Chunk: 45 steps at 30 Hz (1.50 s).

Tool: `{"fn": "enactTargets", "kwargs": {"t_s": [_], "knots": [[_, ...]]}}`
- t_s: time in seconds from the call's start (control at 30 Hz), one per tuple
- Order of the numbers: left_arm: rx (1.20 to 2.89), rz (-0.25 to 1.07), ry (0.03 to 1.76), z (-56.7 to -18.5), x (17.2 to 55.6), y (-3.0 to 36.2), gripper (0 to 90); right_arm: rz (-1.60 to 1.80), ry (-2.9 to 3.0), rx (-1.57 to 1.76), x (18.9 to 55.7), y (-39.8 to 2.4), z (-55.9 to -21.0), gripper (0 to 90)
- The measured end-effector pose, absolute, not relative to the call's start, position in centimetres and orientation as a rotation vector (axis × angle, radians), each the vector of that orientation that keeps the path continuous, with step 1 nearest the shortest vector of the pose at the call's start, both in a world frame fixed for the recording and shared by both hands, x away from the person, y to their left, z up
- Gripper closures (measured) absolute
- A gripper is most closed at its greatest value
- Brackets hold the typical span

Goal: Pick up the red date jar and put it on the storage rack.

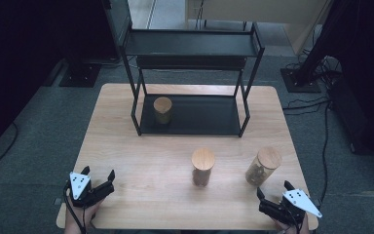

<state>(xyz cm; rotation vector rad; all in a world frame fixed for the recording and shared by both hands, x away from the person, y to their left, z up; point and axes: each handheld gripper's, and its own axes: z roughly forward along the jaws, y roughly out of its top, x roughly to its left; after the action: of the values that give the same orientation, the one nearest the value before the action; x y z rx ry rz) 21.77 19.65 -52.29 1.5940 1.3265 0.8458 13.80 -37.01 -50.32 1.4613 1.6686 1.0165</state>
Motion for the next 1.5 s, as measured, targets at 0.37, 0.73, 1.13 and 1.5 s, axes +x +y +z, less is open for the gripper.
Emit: {"fn": "enactTargets", "kwargs": {"t_s": [0.37, 0.73, 1.13, 1.5], "knots": [[1.606, 0.838, 1.330, -52.3, 21.9, 19.6, 10.6, 1.017, 1.708, 1.430, 13.8, -35.4, -50.3, 2.5], [1.603, 0.834, 1.332, -52.3, 21.9, 19.6, 10.6, 1.033, 1.750, 1.404, 13.9, -33.6, -50.2, 2.5], [1.605, 0.831, 1.332, -52.3, 21.9, 19.6, 10.6, 1.055, 1.786, 1.370, 14.2, -31.8, -50.1, 2.5], [1.602, 0.829, 1.333, -52.3, 21.9, 19.7, 10.6, 1.076, 1.811, 1.345, 14.5, -30.3, -49.9, 2.5]]}}
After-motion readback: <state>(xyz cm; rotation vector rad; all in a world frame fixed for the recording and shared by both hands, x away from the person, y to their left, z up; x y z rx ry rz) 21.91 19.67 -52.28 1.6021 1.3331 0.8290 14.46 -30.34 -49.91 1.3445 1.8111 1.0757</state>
